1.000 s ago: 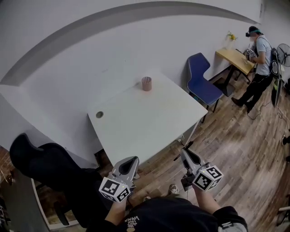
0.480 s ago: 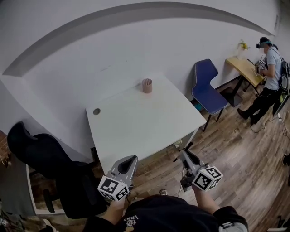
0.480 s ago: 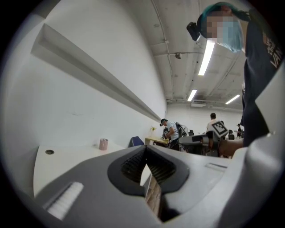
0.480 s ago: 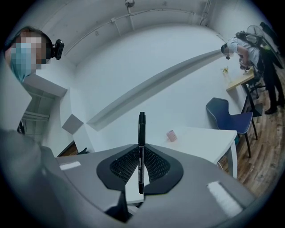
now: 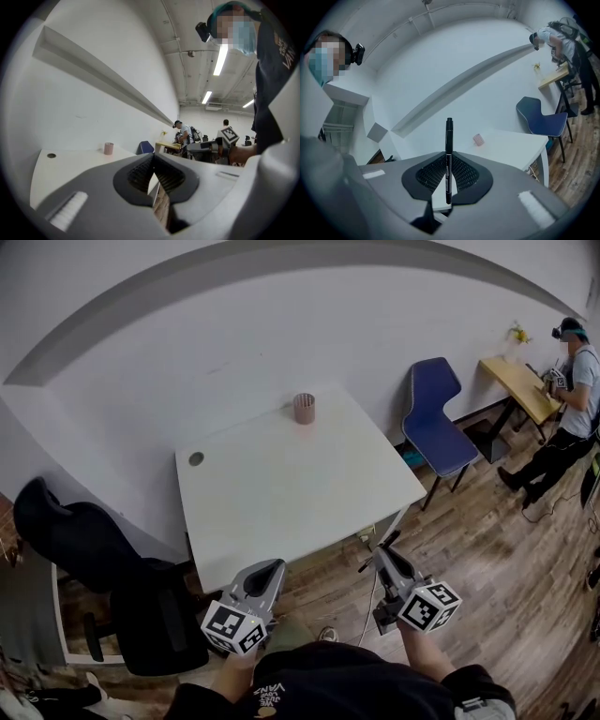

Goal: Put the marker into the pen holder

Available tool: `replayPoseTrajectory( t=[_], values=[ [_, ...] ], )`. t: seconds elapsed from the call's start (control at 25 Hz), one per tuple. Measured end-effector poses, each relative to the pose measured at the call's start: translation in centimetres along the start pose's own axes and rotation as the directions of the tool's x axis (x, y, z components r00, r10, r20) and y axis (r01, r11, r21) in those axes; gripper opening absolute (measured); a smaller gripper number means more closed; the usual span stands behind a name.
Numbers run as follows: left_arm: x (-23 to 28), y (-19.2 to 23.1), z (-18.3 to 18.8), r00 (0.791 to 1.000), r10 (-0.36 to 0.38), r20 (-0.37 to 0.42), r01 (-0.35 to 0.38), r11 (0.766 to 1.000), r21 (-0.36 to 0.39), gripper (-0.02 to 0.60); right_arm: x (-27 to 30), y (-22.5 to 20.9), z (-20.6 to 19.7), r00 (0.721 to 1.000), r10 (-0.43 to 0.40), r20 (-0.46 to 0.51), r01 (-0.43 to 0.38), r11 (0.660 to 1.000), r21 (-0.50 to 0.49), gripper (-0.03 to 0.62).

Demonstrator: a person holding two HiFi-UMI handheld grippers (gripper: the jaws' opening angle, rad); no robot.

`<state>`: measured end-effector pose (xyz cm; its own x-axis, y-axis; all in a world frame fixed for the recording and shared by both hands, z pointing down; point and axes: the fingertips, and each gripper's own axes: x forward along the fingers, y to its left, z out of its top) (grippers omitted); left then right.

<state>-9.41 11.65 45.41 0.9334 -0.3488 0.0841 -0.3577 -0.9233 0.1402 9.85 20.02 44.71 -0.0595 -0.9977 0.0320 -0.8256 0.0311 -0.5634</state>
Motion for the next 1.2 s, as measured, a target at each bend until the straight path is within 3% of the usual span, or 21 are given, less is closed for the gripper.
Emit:
replayPoseTrajectory(
  t=[0.4, 1.2],
  values=[
    [3.0, 2.3, 0.6, 1.0, -0.014, -0.016, 0.014, 1.0, -0.001, 0.052, 3.3, -1.7, 1.7, 1.0, -0.004, 0.003, 0.004, 1.0, -0.003, 0.037],
    [9.1, 12.8, 3.1, 0.999, -0.051, -0.004, 0.051, 0.998, -0.031, 0.052, 14.6, -3.1, 4.7, 0.997, -0.063, 0.048, 0.064, 0.998, -0.017, 0.037]
  ],
)
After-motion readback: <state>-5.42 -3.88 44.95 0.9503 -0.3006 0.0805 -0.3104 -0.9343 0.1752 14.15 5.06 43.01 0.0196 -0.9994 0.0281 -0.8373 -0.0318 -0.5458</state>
